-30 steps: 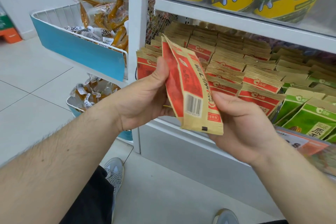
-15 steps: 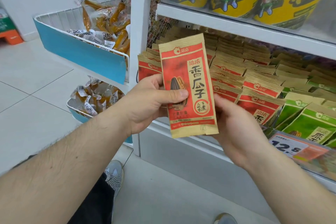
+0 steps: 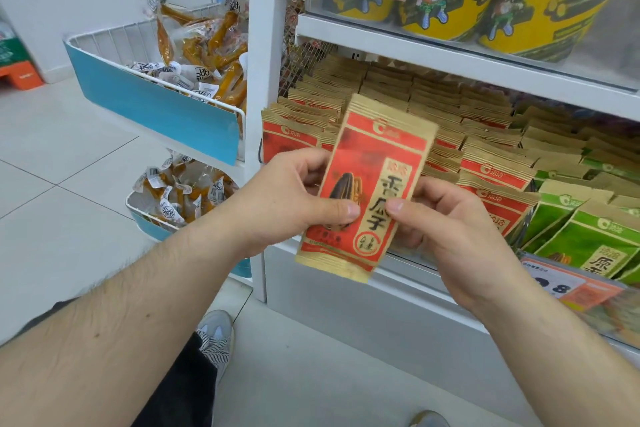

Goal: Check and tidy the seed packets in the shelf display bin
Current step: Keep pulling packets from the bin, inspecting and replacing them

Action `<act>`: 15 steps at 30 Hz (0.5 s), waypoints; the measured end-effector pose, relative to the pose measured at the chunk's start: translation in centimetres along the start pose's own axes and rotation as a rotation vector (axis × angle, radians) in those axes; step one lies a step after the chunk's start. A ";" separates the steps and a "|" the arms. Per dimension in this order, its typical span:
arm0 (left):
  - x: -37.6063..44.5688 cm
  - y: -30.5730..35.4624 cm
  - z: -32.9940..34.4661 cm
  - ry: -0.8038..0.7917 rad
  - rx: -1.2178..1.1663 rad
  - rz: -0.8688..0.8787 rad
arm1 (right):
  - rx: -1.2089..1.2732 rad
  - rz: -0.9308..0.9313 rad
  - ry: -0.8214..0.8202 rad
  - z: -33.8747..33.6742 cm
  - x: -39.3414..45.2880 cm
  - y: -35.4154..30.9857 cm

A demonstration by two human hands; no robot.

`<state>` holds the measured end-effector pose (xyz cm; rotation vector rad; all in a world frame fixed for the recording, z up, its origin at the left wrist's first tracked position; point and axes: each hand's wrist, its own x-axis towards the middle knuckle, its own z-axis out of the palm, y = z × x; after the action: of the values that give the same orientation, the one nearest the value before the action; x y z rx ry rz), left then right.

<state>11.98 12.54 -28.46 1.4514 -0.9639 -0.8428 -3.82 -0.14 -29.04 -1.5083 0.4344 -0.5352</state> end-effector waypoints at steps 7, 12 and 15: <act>-0.3 0.8 -0.1 -0.096 0.264 0.154 | -0.022 -0.090 -0.041 -1.2 0.1 -0.3; 1.8 1.7 -2.1 0.317 0.414 0.407 | -0.082 -0.395 0.059 -3.4 -0.4 -4.8; 4.1 2.9 -3.1 0.397 0.799 0.482 | -0.149 -0.358 0.175 -5.5 0.0 -7.4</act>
<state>16.15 10.00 -25.16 1.8303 -1.3293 0.2299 -7.45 -4.53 -21.80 -1.7013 0.3455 -0.9381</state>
